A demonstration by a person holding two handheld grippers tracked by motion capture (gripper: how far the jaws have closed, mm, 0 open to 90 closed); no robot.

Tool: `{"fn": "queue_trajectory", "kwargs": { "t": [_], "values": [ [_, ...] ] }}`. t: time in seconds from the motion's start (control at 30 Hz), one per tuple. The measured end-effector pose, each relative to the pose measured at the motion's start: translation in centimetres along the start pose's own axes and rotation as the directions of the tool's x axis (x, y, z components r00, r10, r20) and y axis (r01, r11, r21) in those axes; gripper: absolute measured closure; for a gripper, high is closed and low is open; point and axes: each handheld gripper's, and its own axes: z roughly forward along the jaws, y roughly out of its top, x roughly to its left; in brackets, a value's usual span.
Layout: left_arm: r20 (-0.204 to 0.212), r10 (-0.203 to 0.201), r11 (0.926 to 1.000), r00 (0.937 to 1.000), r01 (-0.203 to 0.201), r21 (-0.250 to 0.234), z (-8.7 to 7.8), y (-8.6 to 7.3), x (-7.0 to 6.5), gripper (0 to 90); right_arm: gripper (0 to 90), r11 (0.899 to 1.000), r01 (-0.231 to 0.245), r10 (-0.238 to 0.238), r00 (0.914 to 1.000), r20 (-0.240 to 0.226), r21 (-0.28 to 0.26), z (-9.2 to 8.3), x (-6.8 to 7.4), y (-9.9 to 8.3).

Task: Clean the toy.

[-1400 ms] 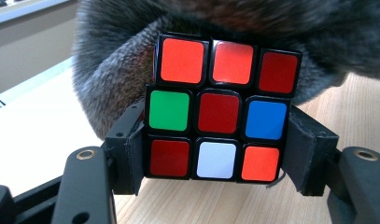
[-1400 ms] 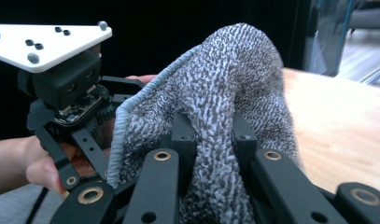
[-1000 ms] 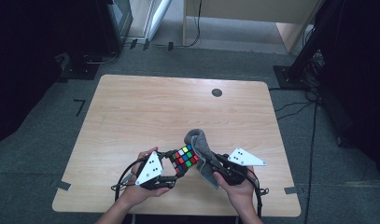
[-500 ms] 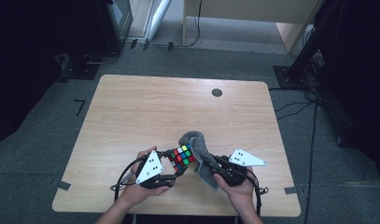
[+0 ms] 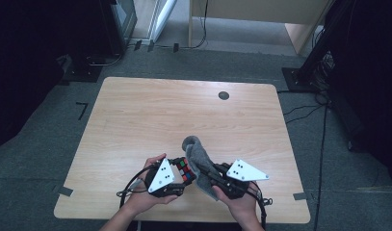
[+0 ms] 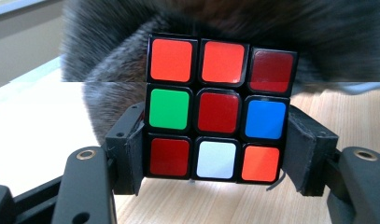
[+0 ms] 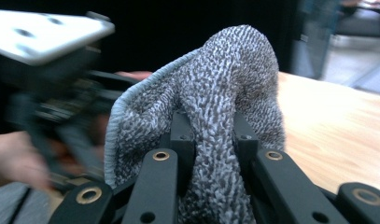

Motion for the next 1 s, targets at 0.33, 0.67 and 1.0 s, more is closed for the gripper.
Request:
{"fn": "queue_trajectory", "kwargs": {
  "t": [0.33, 0.67, 1.0],
  "values": [
    [-0.011, 0.016, 0.9994, 0.9998, -0.016, 0.03, 0.6, -0.1, -0.4, 34.2, 77.1, 1.0, 0.028, -0.028, 0.9989, -0.037, -0.001, 0.2, 1.4, 0.2],
    [-0.025, 0.021, 0.9982, 0.9995, -0.019, 0.057, 0.8, 0.0, -0.5, 34.2, 77.1, 1.0, -0.027, 0.027, 0.9996, 0.006, 0.015, -0.1, 0.1, -0.3],
    [-0.002, -0.009, 1.0, 1.0, 0.009, -0.005, 0.0, 0.2, -0.1, 34.1, 77.2, 0.999, -0.037, 0.037, 0.9986, 0.039, 0.002, -0.3, -0.7, -0.5]
  ]
}}
